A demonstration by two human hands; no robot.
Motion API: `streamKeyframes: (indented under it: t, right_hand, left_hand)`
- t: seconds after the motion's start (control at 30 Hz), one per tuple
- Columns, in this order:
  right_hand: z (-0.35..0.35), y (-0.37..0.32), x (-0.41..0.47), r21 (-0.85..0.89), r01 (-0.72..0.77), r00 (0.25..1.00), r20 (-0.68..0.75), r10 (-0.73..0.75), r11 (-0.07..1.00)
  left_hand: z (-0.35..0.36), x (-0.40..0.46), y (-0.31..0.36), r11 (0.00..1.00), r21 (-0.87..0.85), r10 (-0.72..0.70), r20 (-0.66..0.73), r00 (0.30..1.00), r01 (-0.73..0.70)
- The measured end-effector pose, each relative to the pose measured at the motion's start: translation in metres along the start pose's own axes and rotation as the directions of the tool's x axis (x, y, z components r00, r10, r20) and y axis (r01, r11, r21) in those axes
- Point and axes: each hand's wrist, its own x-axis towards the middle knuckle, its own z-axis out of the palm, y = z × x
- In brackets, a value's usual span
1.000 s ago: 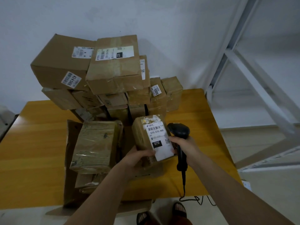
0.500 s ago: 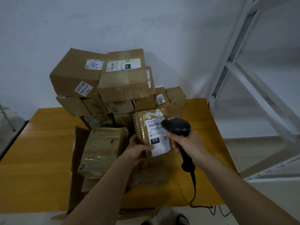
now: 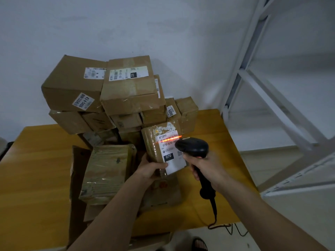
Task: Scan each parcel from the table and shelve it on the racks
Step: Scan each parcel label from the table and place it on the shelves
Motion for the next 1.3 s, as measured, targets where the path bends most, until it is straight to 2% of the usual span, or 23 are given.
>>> streamKeyframes:
  t: [0.27, 0.37, 0.47, 0.6, 0.73, 0.83, 0.97, 1.1, 1.23, 1.3]
  right_hand:
    - [0.009, 0.012, -0.011, -0.004, 0.026, 0.999, -0.033, -0.026, 1.0]
    - [0.01, 0.019, -0.017, 0.05, 0.019, 0.997, -0.078, -0.015, 0.999]
    - [0.003, 0.021, -0.027, 0.136, 0.021, 0.993, -0.122, -0.004, 0.991]
    - [-0.027, 0.02, -0.048, 0.147, 0.095, 0.983, -0.168, -0.07, 0.984]
    - [-0.077, 0.02, -0.079, 0.225, 0.19, 0.969, -0.199, -0.146, 0.956]
    - [-0.127, 0.025, -0.111, 0.225, 0.255, 0.964, -0.138, -0.228, 0.941]
    - [-0.205, 0.043, -0.165, 0.259, 0.314, 0.949, -0.052, -0.311, 0.913]
    - [-0.286, 0.064, -0.215, 0.243, 0.353, 0.935, -0.076, -0.346, 0.903]
    - [-0.357, 0.08, -0.249, 0.24, 0.399, 0.908, -0.238, -0.345, 0.885]
    - [-0.384, 0.084, -0.254, 0.228, 0.431, 0.886, -0.294, -0.36, 0.873]
  left_hand:
    - [0.004, 0.0, -0.005, 1.0, 0.021, 0.006, 0.107, 0.994, -0.008]
    - [0.01, -0.001, -0.008, 0.998, 0.055, -0.011, 0.163, 0.986, 0.002]
    - [0.019, -0.006, -0.006, 0.995, 0.099, -0.036, 0.241, 0.97, 0.013]
    - [0.034, -0.018, -0.001, 0.982, 0.189, -0.086, 0.364, 0.928, 0.017]
    - [0.064, -0.034, 0.002, 0.945, 0.326, -0.166, 0.491, 0.855, -0.003]
    - [0.103, -0.048, 0.002, 0.9, 0.432, -0.232, 0.576, 0.784, -0.051]
    - [0.174, -0.08, -0.011, 0.844, 0.522, -0.314, 0.665, 0.678, -0.12]
    - [0.258, -0.122, -0.035, 0.8, 0.568, -0.359, 0.712, 0.603, -0.193]
    - [0.338, -0.158, -0.051, 0.745, 0.578, -0.276, 0.721, 0.636, -0.332]
    - [0.373, -0.17, -0.055, 0.723, 0.56, -0.154, 0.7, 0.697, -0.404]
